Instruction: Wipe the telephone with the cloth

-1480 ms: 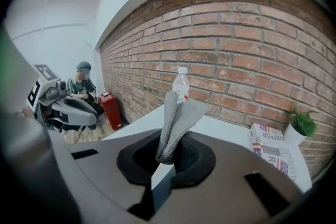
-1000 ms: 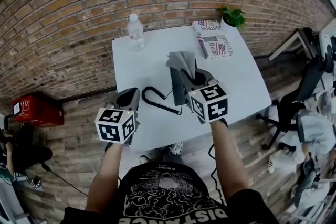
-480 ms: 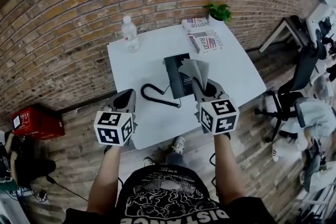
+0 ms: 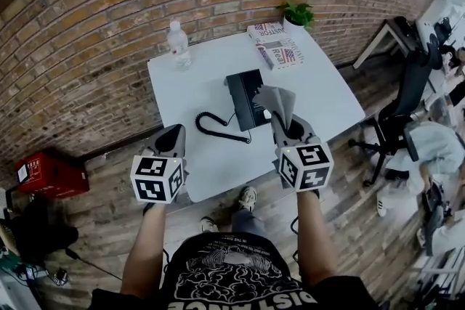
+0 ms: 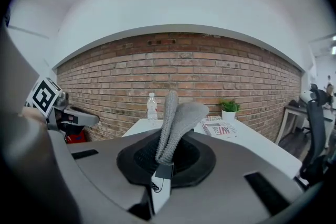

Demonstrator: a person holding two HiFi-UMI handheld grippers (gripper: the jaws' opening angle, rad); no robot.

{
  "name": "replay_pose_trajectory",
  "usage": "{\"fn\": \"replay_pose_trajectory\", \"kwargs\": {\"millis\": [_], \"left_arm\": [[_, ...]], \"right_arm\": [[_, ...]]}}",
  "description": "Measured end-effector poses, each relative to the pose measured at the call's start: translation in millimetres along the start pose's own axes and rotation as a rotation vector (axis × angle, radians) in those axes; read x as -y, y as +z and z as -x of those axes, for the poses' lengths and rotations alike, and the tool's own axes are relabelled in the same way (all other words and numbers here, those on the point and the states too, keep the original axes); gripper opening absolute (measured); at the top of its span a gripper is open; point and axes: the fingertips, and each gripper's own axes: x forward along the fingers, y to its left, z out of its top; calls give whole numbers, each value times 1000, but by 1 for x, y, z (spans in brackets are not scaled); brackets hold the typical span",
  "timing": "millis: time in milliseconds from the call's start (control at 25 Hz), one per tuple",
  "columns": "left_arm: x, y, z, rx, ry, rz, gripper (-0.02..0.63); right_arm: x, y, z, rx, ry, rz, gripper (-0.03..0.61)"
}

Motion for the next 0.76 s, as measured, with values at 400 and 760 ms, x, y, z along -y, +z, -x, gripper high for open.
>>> {"fn": "replay_pose_trajectory", "kwargs": {"millis": [400, 760], "left_arm": [[6, -1, 8, 7, -17, 4, 6], [2, -1, 11, 5, -20, 5, 6]], "right_arm": [[-19, -3, 7, 2, 9, -6, 12], [-32, -4, 1, -3, 33, -8, 12]]}}
